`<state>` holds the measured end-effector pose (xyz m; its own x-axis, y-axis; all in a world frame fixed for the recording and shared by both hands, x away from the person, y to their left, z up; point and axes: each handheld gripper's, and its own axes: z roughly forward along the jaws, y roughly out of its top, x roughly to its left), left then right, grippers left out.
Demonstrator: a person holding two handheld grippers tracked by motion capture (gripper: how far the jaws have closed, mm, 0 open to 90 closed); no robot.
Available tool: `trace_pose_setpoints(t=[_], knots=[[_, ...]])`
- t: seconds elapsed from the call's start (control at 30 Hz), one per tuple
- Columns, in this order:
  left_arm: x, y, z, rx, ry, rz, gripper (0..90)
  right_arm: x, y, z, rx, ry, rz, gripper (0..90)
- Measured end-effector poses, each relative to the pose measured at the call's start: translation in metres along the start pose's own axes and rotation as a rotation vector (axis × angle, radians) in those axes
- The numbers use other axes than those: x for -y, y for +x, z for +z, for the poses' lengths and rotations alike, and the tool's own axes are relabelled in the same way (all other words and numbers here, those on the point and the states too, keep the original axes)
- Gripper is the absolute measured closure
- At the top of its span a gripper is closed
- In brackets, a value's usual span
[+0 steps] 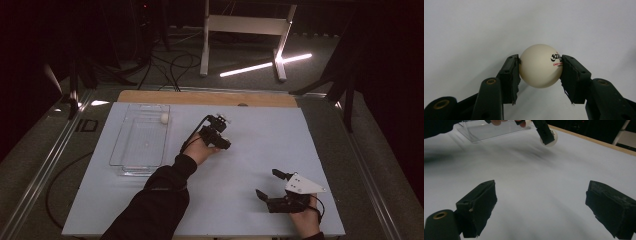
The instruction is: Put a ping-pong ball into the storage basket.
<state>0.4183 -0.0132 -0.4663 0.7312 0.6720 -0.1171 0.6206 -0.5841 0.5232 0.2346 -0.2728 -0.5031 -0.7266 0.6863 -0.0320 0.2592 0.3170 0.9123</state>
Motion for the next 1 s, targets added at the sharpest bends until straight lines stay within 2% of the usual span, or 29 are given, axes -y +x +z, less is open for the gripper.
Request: trace_pose_setpoints(t=[0.27,0.57,0.83,1.0], knots=[[0.004,-0.006,-0.014,0.039,0.005,0.04,52.2,0.0,0.0,0.0,0.0,0.003,0.0,9.7],[0.011,-0.012,-0.027,0.044,0.036,0.091,52.1,0.001,0.0,0.001,0.001,0.002,0.006,9.7],[0.015,-0.016,-0.038,0.065,0.06,0.128,52.2,0.001,-0.001,0.001,0.001,0.003,0.008,9.7],[0.018,-0.018,-0.047,0.07,0.071,0.165,52.2,0.001,-0.001,0.001,0.003,0.002,0.007,9.7]])
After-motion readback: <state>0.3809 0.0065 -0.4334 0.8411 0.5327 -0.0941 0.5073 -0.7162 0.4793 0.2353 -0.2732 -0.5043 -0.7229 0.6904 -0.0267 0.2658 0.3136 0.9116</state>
